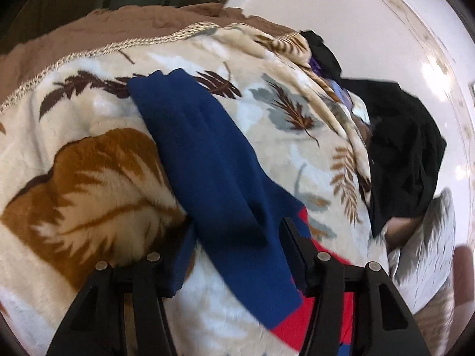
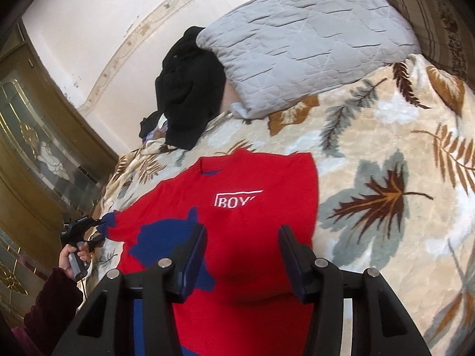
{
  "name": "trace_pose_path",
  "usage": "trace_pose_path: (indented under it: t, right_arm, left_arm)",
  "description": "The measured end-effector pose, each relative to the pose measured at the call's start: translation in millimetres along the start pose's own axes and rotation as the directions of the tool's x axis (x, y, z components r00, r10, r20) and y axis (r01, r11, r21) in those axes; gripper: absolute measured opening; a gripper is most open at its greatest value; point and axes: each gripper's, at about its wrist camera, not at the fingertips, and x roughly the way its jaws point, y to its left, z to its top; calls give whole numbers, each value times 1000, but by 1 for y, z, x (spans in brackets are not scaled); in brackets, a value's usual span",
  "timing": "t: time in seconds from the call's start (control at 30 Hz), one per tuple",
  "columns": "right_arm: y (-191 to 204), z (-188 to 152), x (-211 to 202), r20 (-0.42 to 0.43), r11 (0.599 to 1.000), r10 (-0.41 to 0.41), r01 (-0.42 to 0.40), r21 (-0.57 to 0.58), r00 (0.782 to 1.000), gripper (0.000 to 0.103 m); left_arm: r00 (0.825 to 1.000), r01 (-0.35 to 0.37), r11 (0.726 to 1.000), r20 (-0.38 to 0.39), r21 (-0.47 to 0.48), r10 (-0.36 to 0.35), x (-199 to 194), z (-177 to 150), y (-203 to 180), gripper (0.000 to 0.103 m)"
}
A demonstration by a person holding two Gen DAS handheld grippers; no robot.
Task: Fold small clothes
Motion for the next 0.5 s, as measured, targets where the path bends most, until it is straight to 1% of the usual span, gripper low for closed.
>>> trace_pose_path:
  t: [0.1, 0.13, 0.17, 0.2, 0.27, 0.33, 0.43, 0.47, 0.5]
  right_arm:
    - [-5, -1, -1, 7, 1000, -11, 11, 6, 1000, 54]
    - [-7, -1, -2, 10, 1000, -14, 14, 8, 1000, 54]
    - [-9, -1, -3, 13, 1000, -18, 18, 11, 1000, 54]
    - [-11, -1, -4, 17, 1000, -22, 22, 15, 1000, 54]
    - [-13, -1, -5, 21, 999, -27, 26, 18, 999, 54]
    - [-14, -1, -7, 29, 999, -33, 33, 14, 999, 54]
    - [-13, 0, -11, 46, 999, -34, 34, 15, 998, 54]
    - [-14, 0, -12, 52, 999, -33, 32, 20, 998, 54]
    - [-13, 1, -14, 58, 999, -30, 29, 25, 998, 54]
  left_arm:
    - [999, 29, 997, 35, -66, -26, 3, 5, 8, 56]
    - [998, 36, 996, 52, -86, -32, 3, 6, 10, 43]
    - [997, 40, 995, 65, -91, -34, 2, 7, 12, 21]
    - [997, 33, 996, 68, -88, -28, 3, 8, 12, 18]
    - [996, 25, 997, 82, -67, -20, 0, 9, 9, 12]
    - [992, 17, 1000, 123, -6, -16, -9, 7, -2, 11]
    - [985, -1, 992, 173, 128, -22, -30, -1, -30, 11]
    - [983, -2, 985, 180, 173, -30, -37, -4, -39, 11]
    - [981, -5, 969, 190, 245, -43, -47, -11, -55, 11]
